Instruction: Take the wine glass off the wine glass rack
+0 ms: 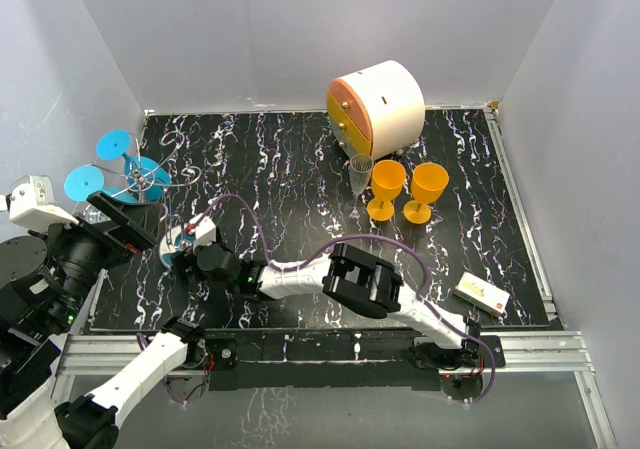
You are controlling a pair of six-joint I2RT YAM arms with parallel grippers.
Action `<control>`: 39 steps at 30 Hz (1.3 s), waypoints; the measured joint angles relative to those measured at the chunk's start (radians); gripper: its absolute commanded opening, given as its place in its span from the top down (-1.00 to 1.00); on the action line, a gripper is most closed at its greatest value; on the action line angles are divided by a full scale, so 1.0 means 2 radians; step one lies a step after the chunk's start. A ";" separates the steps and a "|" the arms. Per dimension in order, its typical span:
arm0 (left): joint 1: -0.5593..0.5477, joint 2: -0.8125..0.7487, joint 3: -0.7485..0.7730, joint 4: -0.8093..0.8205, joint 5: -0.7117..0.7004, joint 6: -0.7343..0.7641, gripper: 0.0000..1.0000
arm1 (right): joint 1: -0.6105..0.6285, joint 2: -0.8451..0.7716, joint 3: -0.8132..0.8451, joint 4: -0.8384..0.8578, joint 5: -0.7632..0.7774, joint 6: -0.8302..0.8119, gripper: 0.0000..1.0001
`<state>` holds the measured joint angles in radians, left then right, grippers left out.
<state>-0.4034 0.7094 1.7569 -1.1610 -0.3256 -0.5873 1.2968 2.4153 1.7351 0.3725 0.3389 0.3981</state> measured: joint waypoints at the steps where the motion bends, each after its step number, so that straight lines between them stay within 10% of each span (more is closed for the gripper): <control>1: 0.000 0.000 0.000 0.000 0.000 0.001 -0.97 | 0.000 0.008 0.014 0.002 0.003 -0.003 -0.57; 17: 0.000 0.000 0.001 0.000 0.001 0.002 -0.97 | 0.003 0.106 0.159 0.011 0.090 -0.078 0.05; 39: 0.000 0.000 -0.014 0.008 0.007 -0.007 -0.97 | -0.050 0.054 0.026 0.065 0.084 -0.107 0.18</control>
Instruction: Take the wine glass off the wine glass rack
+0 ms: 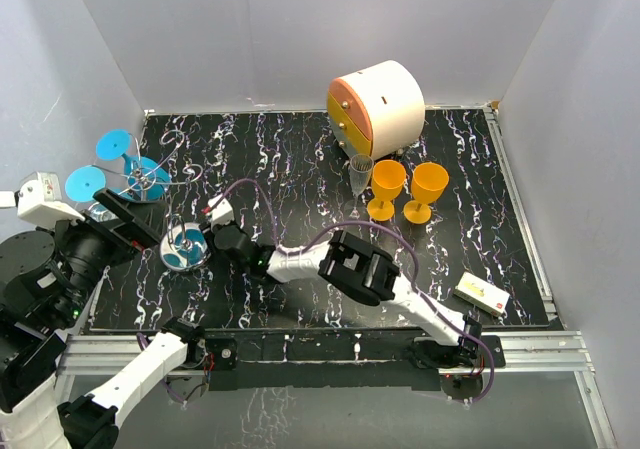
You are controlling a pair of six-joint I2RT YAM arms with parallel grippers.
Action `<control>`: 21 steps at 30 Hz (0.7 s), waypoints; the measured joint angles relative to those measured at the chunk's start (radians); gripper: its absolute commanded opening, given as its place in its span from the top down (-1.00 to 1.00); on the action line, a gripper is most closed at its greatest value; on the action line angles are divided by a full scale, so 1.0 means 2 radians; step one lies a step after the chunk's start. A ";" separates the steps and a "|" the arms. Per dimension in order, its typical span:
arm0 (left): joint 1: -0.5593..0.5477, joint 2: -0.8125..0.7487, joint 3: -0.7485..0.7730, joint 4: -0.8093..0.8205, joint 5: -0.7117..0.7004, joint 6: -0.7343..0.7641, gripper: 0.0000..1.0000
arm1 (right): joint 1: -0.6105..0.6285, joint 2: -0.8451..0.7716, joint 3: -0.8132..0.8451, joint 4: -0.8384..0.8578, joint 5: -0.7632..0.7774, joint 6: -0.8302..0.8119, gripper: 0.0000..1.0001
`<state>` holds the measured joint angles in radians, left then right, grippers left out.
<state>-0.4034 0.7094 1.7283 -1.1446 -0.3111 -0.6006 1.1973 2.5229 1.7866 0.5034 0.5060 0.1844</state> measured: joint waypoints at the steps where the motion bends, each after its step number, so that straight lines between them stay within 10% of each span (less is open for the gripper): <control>1: 0.000 0.000 -0.001 0.001 0.001 -0.001 -0.97 | -0.004 -0.004 -0.006 0.001 -0.005 -0.002 0.12; 14: 0.000 0.000 -0.005 0.007 0.002 -0.001 -0.97 | 0.042 -0.024 -0.033 0.021 -0.043 -0.010 -0.84; 21: 0.000 0.001 -0.003 0.006 0.001 0.000 -0.97 | 0.058 0.005 0.066 0.008 -0.015 -0.011 -0.80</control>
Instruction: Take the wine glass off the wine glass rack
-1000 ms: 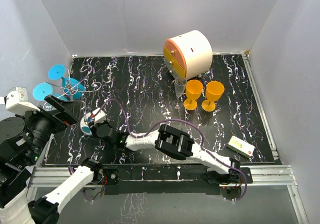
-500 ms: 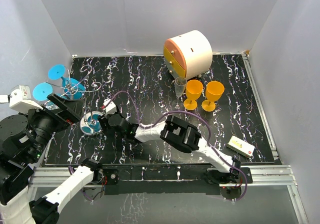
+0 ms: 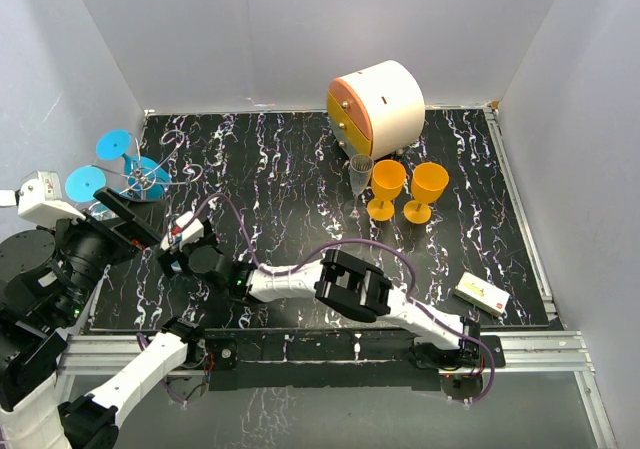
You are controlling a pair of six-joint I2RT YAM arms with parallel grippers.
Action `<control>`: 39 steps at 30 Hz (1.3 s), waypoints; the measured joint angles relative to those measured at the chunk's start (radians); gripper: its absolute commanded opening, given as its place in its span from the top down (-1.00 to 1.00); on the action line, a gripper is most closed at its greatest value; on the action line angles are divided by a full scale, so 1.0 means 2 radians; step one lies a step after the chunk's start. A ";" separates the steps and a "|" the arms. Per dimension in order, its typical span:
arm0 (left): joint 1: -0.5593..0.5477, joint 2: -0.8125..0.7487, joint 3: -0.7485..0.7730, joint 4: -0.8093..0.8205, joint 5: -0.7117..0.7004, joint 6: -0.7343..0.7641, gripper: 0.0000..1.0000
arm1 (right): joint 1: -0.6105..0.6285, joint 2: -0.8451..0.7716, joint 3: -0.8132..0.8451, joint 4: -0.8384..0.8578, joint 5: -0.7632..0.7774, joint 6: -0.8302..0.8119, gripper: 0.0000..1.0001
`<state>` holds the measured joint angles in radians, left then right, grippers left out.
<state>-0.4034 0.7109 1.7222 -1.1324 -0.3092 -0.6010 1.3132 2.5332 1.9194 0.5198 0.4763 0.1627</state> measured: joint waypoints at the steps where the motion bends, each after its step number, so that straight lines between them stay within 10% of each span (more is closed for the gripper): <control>1: 0.000 0.000 0.000 0.000 -0.001 0.000 -0.97 | 0.000 0.005 0.012 -0.003 0.010 0.000 -0.77; 13: 0.000 0.000 0.002 -0.001 -0.003 0.003 -0.97 | -0.003 0.047 0.089 -0.035 0.065 -0.015 0.16; 39: 0.000 0.000 0.000 0.002 0.000 0.001 -0.97 | -0.024 -0.010 -0.027 0.034 -0.019 -0.056 0.73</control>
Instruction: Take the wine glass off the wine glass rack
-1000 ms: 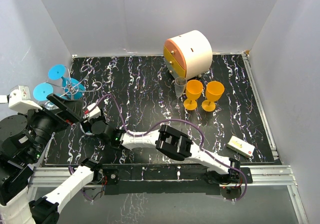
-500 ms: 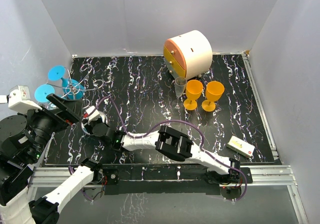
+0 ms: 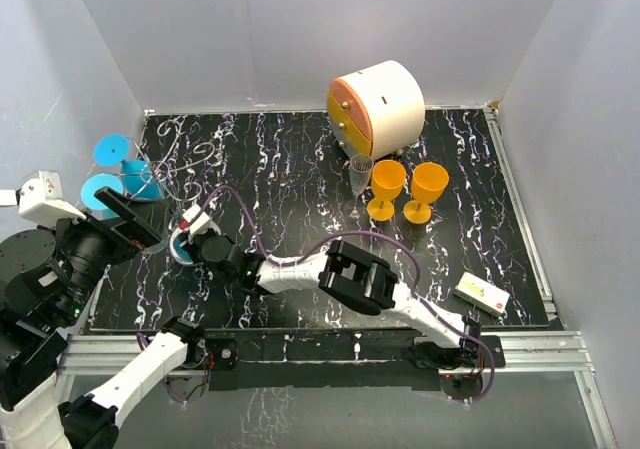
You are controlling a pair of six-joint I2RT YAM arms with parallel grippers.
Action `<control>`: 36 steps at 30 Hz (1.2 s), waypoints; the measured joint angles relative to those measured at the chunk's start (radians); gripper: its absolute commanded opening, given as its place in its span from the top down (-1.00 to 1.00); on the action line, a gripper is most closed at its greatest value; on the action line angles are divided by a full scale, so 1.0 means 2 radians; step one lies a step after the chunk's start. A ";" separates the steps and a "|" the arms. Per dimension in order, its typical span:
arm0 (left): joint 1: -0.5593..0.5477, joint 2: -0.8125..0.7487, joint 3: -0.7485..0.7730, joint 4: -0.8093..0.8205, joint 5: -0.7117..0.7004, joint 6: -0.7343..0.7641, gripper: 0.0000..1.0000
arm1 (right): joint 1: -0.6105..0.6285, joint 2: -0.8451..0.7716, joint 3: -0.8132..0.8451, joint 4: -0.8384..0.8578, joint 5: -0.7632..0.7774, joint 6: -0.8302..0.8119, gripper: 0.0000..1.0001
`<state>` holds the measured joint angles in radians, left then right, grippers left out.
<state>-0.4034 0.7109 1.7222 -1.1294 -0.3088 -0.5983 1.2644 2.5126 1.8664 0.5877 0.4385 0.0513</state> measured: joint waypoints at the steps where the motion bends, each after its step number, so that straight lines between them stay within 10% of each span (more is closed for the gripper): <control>1: 0.000 0.000 -0.001 0.000 0.001 0.000 -0.97 | -0.003 -0.005 -0.008 0.003 -0.006 -0.001 0.73; 18: 0.000 0.009 -0.008 0.002 0.004 0.000 -0.97 | -0.057 -0.048 -0.095 0.048 -0.153 -0.019 0.77; 36: 0.000 0.130 0.060 -0.053 -0.035 0.100 -0.97 | -0.090 -0.134 -0.131 -0.097 -0.171 0.002 -0.80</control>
<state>-0.4034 0.9699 1.8431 -1.2362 -0.3786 -0.3985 1.0836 2.2436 1.6035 0.3946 0.0959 0.0547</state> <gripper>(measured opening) 0.986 0.812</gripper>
